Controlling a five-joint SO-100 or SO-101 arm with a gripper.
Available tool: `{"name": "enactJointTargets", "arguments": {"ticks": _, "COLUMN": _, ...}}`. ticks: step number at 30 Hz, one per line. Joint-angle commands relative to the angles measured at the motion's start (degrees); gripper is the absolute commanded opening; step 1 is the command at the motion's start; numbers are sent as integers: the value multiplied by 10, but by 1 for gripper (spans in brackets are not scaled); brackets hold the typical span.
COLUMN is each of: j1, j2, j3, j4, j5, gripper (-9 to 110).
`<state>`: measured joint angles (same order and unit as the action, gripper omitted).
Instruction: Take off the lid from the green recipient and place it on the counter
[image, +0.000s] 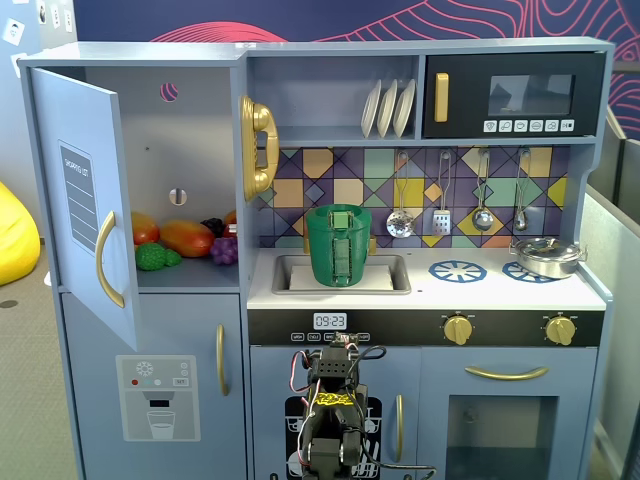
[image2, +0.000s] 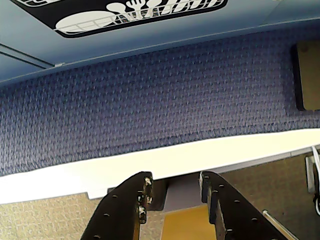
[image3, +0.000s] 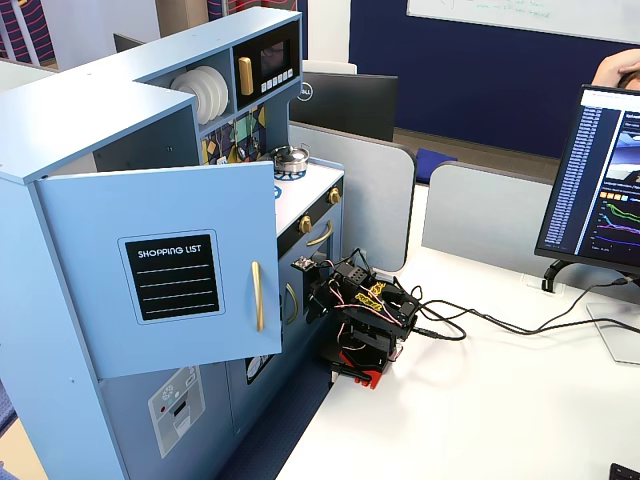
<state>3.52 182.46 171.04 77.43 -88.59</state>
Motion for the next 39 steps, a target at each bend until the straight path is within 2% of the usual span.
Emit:
{"name": "enactJointTargets", "arguments": {"ticks": 1, "j1": 2, "j2": -3, "j3": 8, "j4": 104, "j5": -2, "gripper": 0}}
{"name": "enactJointTargets", "arguments": {"ticks": 11, "j1": 2, "j2": -3, "j3": 8, "j4": 103, "j5": -11, "gripper": 0}}
{"name": "enactJointTargets", "arguments": {"ticks": 14, "j1": 12, "j2": -4, "j3": -1, "j4": 33, "j5": -9, "gripper": 0}}
{"name": "enactJointTargets", "arguments": {"ticks": 17, "j1": 22, "j2": -6, "j3": -81, "j4": -59, "j5": 14, "gripper": 2}}
{"name": "enactJointTargets", "arguments": {"ticks": 20, "j1": 37, "j2": -28, "j3": -217, "j4": -147, "j5": -8, "gripper": 14}}
{"name": "enactJointTargets", "arguments": {"ticks": 26, "j1": 42, "j2": -141, "j3": -461, "j4": -326, "j5": -48, "gripper": 29}}
{"name": "enactJointTargets", "arguments": {"ticks": 31, "j1": 31, "j2": -227, "j3": -580, "j4": -377, "j5": -75, "gripper": 36}}
{"name": "enactJointTargets", "arguments": {"ticks": 39, "j1": 12, "j2": -312, "j3": -642, "j4": -425, "j5": -98, "gripper": 36}}
